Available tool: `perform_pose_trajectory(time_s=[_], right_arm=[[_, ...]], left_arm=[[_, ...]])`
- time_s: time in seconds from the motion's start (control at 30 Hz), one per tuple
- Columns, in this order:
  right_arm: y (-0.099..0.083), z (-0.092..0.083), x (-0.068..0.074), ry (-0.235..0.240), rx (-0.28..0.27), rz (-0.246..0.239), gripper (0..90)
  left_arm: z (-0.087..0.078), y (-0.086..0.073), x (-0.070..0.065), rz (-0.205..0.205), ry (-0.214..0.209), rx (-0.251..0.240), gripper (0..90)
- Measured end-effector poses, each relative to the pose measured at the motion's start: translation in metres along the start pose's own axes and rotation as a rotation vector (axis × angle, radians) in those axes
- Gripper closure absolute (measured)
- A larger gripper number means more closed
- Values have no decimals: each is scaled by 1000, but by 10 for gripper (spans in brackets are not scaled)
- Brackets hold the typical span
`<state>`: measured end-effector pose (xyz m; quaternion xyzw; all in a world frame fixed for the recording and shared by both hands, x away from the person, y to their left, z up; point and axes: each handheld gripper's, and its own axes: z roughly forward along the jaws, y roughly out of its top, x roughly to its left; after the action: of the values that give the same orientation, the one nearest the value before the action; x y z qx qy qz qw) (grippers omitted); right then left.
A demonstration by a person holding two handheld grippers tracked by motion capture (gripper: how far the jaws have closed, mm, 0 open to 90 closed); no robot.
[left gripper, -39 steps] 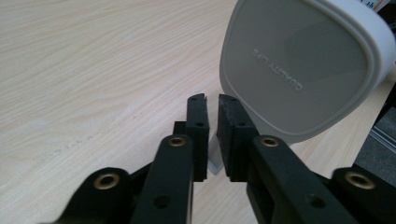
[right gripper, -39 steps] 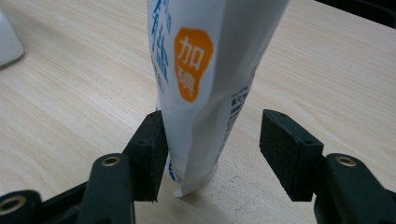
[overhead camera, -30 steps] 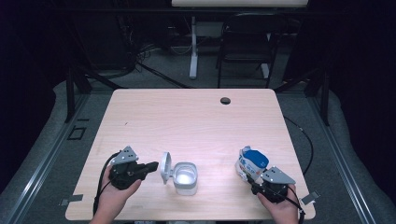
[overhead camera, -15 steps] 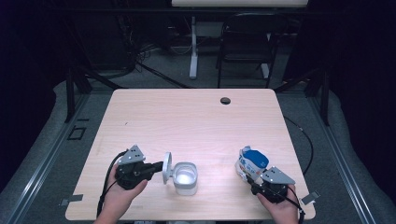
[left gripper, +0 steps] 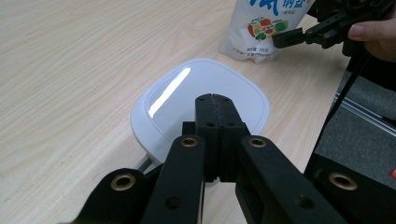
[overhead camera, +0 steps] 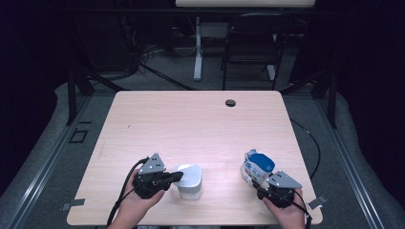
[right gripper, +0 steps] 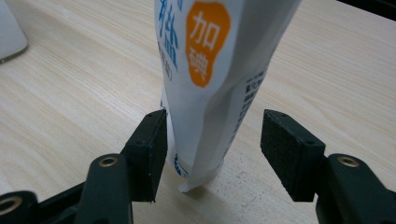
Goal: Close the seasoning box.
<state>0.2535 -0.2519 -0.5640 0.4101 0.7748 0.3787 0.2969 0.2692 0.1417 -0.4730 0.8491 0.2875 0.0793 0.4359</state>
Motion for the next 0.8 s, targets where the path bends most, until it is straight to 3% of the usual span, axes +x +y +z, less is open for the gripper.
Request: perform_pose_trajectory(time_s=[0.57,0.8], right_arm=[[-1,0,-1,-5,6,-5,413],[-1,0,0,-5,7,-5,412]], left_arm=[[-27,-8,9,-12,43,-13,900],[-40,-29,26,-70,76,-14,900]])
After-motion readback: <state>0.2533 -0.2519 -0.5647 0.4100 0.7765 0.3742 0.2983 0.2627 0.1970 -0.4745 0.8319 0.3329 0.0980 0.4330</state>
